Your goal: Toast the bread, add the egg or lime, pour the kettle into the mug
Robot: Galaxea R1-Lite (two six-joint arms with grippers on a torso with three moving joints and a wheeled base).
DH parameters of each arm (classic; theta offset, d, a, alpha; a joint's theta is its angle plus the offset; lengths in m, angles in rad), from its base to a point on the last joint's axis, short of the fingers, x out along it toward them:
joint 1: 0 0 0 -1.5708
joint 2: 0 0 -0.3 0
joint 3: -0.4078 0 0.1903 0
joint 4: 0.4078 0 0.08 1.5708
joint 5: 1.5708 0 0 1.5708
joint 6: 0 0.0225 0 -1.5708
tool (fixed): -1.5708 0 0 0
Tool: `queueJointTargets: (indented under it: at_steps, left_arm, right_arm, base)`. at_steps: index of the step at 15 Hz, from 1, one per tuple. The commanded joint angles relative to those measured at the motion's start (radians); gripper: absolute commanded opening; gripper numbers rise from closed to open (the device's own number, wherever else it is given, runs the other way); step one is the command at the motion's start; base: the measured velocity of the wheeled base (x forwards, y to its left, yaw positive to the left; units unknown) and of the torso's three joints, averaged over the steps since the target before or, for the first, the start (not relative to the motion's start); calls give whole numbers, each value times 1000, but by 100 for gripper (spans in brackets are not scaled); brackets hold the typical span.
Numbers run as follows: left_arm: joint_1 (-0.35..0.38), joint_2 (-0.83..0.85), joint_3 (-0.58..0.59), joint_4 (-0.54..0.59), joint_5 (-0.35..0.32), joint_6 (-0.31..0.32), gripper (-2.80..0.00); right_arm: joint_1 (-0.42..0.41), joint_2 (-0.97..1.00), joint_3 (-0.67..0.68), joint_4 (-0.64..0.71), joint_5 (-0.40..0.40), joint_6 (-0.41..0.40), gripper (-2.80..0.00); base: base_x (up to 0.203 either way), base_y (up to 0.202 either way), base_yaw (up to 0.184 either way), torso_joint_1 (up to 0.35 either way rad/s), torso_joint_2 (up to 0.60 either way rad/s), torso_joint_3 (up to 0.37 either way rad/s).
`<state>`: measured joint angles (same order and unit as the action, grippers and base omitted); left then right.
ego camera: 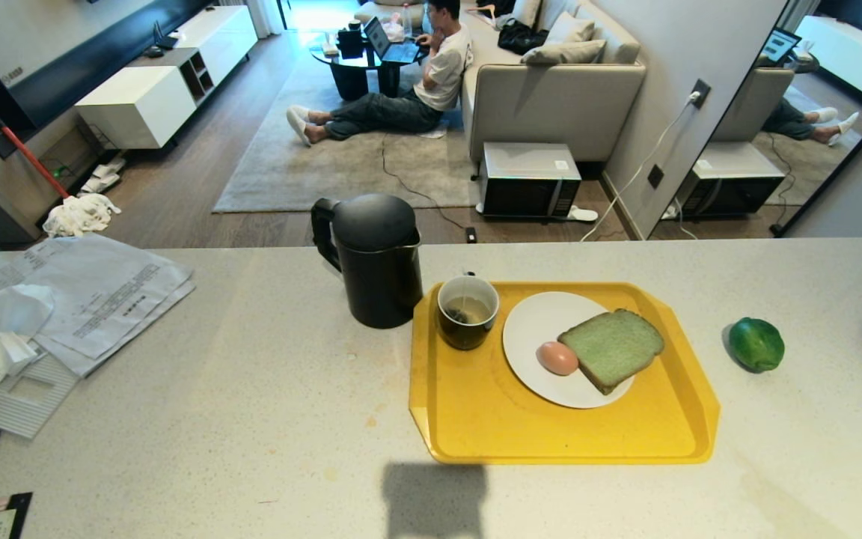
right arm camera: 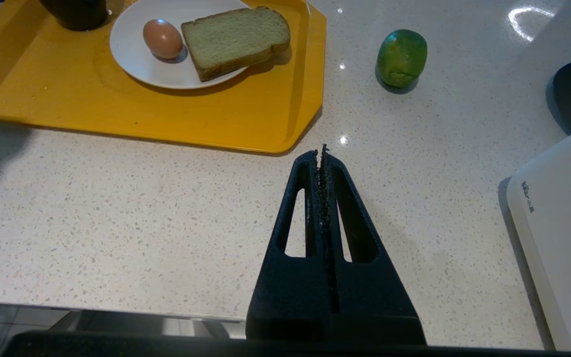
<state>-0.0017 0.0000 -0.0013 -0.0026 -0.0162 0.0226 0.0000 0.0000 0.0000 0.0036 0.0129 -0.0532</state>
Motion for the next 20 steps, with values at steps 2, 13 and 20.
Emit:
queueJointTargets:
  at_steps: [2,13,20]
  left_arm:
    - [0,2,0,0,-1,7,-280]
    - [0,2,0,0,-1,4,-280]
    - [0,2,0,0,-1,4,-280]
  right_arm:
    - [0,2,2,-1,4,-2,-280]
    - [0,2,2,-1,0,0,-280]
    - [0,2,2,-1,-2,1,-280]
  base:
    - [0,0,0,0,0,0]
    - [0,0,0,0,0,0]
    - [0,0,0,0,0,0]
